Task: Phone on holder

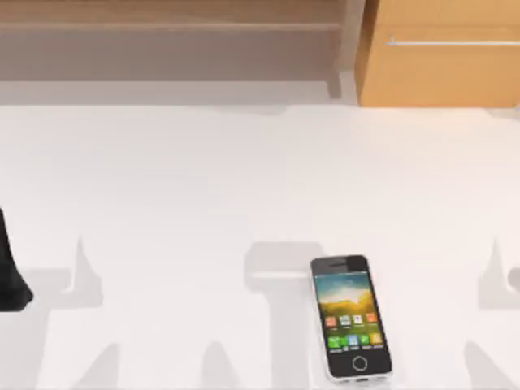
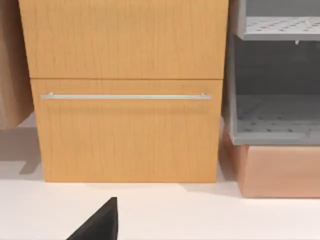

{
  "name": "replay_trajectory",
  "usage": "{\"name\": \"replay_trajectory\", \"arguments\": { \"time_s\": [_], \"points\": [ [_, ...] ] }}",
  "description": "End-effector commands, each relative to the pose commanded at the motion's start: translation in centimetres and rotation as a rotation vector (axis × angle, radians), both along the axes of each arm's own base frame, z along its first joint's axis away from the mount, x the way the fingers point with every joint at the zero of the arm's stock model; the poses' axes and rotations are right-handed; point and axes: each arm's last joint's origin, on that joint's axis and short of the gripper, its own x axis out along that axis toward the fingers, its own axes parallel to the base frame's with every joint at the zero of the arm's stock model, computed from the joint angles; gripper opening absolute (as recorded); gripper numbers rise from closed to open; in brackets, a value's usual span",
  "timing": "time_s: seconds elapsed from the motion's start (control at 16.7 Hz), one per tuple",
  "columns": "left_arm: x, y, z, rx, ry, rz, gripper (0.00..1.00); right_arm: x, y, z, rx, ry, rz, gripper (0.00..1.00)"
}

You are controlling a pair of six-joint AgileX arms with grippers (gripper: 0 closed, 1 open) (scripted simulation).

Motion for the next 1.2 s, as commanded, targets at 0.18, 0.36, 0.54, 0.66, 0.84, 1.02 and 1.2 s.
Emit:
{"name": "replay_trajectory", "arguments": {
  "time_s": [0.18,0.36,0.54,0.66,0.84,1.02,1.2],
  "points": [
    [0.0,0.0,0.0,0.0,0.0,0.0,1.0,0.0,0.1,0.2,0.005,0.008,0.006,1.0],
    [0.0,0.0,0.0,0.0,0.0,0.0,1.0,0.1,0.6,1.8,0.046,0.08,0.055,1.0],
    [0.0,0.0,0.0,0.0,0.0,0.0,1.0,1.0,1.7,4.3,0.108,0.236,0.126,1.0],
    [0.0,0.0,0.0,0.0,0.0,0.0,1.0,2.4,2.8,5.9,0.143,0.394,0.171,1.0],
    [0.0,0.0,0.0,0.0,0.0,0.0,1.0,5.7,5.6,7.2,0.165,0.692,0.214,1.0],
    [0.0,0.0,0.0,0.0,0.0,0.0,1.0,9.3,9.5,6.9,0.142,0.994,0.215,1.0],
    [0.0,0.0,0.0,0.0,0.0,0.0,1.0,12.0,14.0,5.7,0.089,1.235,0.186,1.0]
  ]
}}
